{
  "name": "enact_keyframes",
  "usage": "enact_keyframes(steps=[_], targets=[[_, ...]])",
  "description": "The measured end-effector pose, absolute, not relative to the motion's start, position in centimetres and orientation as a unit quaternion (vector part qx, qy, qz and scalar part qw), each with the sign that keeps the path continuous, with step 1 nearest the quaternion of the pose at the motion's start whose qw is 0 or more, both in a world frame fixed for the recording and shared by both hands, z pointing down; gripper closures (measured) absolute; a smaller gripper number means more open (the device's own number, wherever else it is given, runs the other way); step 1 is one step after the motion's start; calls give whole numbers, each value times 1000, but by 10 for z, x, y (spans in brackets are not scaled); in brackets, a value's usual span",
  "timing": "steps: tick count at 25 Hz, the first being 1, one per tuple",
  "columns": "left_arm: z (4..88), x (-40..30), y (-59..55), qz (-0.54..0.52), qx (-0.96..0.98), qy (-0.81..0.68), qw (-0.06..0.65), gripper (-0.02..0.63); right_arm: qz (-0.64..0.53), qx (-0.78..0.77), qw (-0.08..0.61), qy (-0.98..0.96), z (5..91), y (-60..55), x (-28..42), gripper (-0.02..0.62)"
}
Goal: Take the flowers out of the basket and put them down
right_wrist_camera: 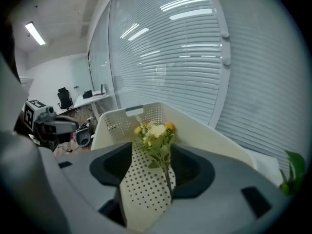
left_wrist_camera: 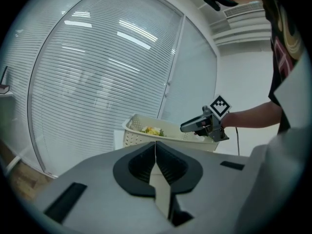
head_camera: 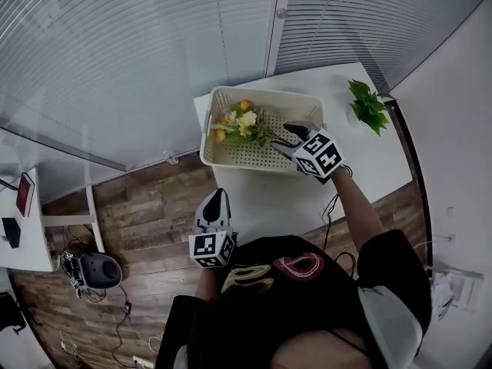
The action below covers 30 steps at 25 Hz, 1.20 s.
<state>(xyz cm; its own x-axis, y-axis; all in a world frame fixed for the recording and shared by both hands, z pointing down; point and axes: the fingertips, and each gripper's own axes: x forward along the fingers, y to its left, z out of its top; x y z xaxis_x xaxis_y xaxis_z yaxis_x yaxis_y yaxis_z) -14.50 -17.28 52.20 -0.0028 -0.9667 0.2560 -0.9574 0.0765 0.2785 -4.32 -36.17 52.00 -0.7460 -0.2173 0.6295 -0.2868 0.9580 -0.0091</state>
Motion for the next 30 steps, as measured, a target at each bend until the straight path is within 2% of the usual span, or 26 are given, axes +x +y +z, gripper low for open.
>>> enact_keyframes(steps=[19,30], targets=[[532,-160,-185,-15,668,-714,208,588,50,35,478,-876,612,-385,-76,344],[536,-171,-182,-1,653,-727,211,588,56,26,516,-854,644,-390,-77,337]])
